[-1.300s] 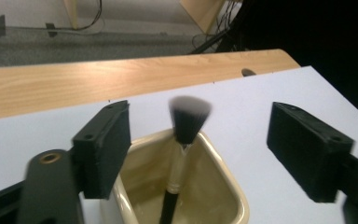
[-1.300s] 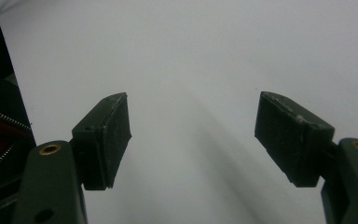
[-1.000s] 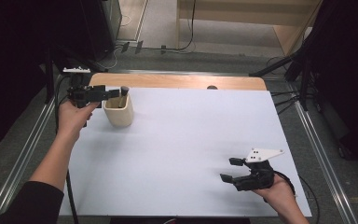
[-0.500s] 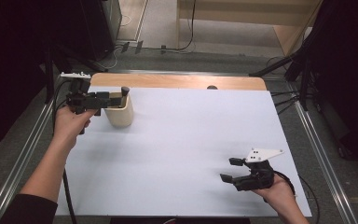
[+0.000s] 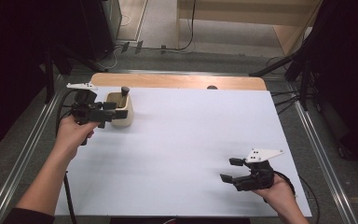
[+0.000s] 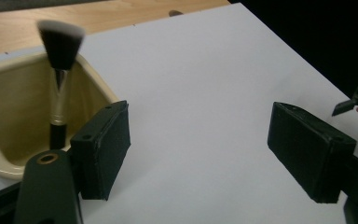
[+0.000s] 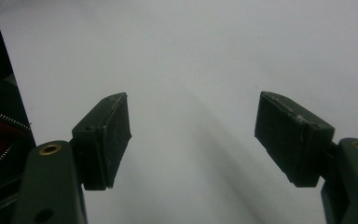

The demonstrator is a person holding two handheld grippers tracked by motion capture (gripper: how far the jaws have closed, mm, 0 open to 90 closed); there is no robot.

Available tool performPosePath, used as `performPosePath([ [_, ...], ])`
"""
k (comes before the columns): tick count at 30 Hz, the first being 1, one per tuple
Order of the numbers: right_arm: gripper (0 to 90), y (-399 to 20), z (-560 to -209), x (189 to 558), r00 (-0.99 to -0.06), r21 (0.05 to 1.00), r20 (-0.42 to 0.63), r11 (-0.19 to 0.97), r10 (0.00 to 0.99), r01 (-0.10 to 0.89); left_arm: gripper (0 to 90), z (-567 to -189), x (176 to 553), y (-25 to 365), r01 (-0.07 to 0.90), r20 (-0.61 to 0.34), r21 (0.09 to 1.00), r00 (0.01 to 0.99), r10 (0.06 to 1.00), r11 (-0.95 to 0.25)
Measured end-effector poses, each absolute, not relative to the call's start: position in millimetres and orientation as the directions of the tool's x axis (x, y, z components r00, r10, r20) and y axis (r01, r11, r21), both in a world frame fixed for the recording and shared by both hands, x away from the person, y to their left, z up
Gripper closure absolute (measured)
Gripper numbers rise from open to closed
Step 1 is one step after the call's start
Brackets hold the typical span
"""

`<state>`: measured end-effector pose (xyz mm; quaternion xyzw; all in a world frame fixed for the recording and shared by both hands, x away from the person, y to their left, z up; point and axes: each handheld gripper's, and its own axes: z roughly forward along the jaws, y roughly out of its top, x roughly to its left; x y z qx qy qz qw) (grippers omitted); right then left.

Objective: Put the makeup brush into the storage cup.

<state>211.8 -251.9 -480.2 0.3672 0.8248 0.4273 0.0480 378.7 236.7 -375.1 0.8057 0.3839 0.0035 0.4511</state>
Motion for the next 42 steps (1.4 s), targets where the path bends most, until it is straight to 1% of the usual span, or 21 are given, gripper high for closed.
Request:
performPosePath([
  [10, 27.6, -252, -480, 212, -0.725, 0.739, 0.236, 0.366, 0.647, 0.566, 22.6, -383, 363, 223, 0.604, -0.333, 0.717, 0.735, 0.591, -0.347],
  [31, 27.6, -252, -480, 212, -0.726, 0.739, 0.237, 0.366, 0.646, 0.566, 22.9, -412, 345, 206, 0.588, -0.335, 0.712, 0.764, 0.551, -0.383],
  [38, 27.6, -251, -480, 212, -0.728, 0.737, 0.239, 0.368, 0.642, 0.567, 22.9, -419, 339, 199, 0.560, -0.290, 0.712, 0.784, 0.549, -0.424],
  [42, 27.6, -251, -480, 212, -0.728, 0.736, 0.241, 0.368, 0.643, 0.568, 23.1, -422, 334, 197, 0.552, -0.286, 0.715, 0.791, 0.541, -0.429],
])
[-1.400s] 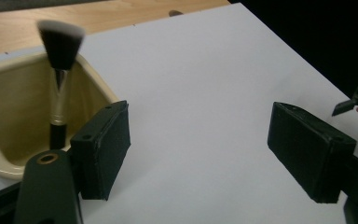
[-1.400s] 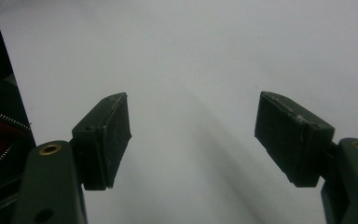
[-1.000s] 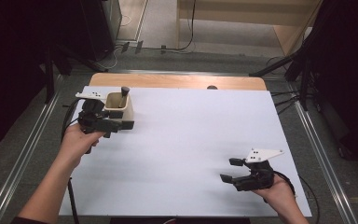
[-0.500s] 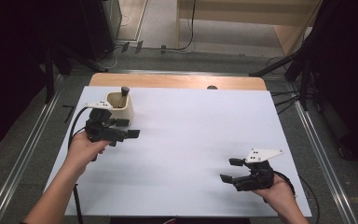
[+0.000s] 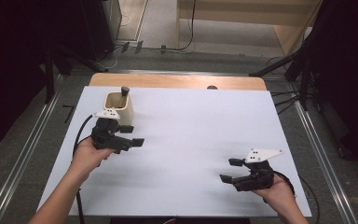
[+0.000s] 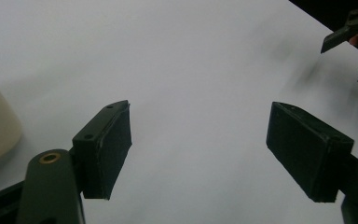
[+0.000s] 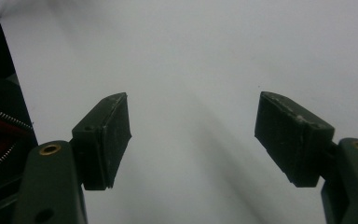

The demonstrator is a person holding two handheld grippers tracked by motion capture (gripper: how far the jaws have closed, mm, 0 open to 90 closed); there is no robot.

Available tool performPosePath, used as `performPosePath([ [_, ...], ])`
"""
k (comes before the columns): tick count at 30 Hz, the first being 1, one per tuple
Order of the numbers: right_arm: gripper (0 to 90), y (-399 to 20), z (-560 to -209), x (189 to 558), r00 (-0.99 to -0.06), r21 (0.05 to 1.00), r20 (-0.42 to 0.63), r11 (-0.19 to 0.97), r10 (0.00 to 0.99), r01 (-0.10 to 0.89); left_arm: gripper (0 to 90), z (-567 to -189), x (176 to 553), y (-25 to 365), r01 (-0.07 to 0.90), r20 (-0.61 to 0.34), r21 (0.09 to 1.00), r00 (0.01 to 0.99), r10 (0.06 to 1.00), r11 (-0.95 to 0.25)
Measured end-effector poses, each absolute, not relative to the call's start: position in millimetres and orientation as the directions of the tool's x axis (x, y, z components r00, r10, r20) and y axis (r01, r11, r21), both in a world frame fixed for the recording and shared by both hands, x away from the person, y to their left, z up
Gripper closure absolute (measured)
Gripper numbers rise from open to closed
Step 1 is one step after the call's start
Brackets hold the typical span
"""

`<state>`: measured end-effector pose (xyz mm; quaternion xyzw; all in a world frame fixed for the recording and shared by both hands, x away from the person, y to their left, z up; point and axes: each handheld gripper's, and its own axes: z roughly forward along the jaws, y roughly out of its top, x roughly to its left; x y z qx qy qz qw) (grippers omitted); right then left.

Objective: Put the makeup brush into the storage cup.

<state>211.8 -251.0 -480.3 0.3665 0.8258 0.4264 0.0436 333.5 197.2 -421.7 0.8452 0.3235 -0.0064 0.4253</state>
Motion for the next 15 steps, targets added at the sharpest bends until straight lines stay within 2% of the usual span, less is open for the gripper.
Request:
performPosePath([
  [15, 27.6, -250, -481, 212, -0.729, 0.735, 0.241, 0.370, 0.641, 0.568, 23.4, -433, 316, 193, 0.531, -0.278, 0.722, 0.809, 0.518, -0.443],
])
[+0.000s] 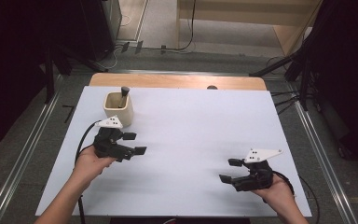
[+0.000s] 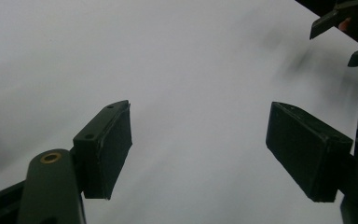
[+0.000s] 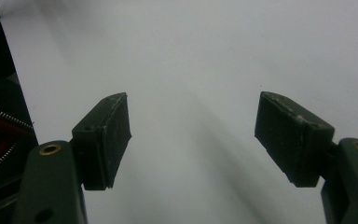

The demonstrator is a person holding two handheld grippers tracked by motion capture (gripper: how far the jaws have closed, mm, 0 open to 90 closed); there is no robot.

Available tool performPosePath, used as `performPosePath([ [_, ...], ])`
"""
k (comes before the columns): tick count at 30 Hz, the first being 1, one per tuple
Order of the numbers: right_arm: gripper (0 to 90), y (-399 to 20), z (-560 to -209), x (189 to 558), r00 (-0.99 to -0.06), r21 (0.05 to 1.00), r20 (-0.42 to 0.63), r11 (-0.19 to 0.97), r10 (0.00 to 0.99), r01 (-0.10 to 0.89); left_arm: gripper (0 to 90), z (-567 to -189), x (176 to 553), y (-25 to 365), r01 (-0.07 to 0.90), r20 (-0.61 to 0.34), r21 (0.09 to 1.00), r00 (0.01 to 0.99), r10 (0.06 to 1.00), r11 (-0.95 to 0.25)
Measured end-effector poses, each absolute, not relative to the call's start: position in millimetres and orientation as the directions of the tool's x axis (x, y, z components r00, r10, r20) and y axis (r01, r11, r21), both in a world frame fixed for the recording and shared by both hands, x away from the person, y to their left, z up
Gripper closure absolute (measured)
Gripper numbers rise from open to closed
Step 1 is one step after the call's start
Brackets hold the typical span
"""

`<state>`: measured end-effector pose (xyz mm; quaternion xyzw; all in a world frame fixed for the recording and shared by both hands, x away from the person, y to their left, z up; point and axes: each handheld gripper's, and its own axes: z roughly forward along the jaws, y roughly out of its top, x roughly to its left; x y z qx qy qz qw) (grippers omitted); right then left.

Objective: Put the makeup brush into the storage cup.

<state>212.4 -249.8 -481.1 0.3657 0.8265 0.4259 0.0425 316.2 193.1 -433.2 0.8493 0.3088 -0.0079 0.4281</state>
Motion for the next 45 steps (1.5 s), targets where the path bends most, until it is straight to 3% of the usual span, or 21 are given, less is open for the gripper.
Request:
performPosePath([
  [45, 27.6, -250, -483, 215, -0.718, 0.728, 0.252, 0.361, 0.649, 0.582, 23.4, -451, 277, 202, 0.487, -0.196, 0.701, 0.834, 0.516, -0.521],
])
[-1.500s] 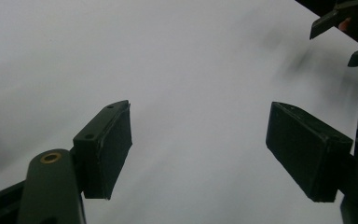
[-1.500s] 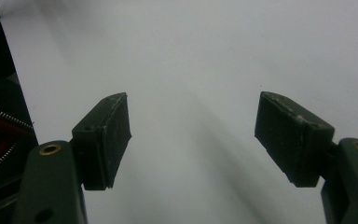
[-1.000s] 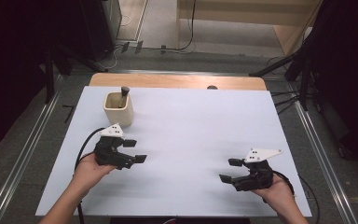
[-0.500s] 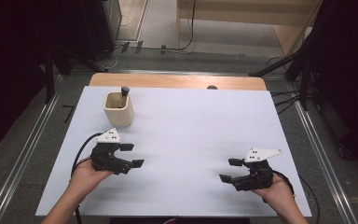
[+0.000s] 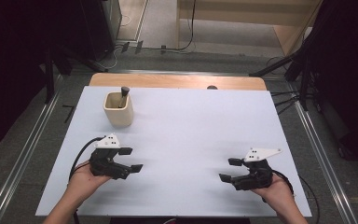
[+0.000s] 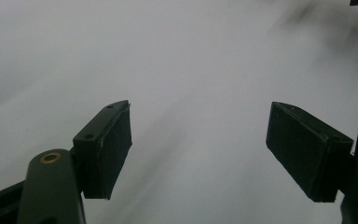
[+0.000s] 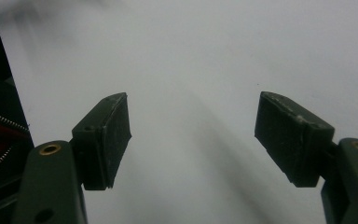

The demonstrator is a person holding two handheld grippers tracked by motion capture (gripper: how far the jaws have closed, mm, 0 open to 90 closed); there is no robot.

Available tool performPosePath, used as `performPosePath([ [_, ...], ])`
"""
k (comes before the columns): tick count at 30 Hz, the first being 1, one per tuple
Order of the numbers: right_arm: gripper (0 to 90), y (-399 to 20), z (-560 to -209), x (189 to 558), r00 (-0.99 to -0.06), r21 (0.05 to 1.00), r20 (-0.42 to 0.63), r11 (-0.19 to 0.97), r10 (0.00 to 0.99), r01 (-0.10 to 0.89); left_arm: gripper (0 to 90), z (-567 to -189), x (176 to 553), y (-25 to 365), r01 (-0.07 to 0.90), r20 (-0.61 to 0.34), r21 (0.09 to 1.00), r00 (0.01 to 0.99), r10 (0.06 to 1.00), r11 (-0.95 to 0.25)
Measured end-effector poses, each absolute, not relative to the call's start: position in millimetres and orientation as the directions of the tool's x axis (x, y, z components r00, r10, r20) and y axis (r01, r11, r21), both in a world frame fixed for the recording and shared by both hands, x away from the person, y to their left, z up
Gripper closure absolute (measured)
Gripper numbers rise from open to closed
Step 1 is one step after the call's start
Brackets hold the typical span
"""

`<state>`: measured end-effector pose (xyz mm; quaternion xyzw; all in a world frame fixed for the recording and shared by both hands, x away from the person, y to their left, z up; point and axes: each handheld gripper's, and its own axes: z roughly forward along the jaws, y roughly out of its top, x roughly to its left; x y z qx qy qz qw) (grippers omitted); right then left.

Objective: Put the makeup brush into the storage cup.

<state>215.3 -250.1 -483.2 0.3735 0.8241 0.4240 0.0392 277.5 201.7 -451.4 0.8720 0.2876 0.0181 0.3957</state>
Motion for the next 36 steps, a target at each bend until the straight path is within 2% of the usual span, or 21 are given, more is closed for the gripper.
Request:
performPosePath([
  [36, 27.6, -248.7, -482.9, 217.1, -0.720, 0.726, 0.244, 0.370, 0.649, 0.580, 23.4, -458.1, 281.5, 203.1, 0.488, -0.183, 0.677, 0.837, 0.516, -0.551],
])
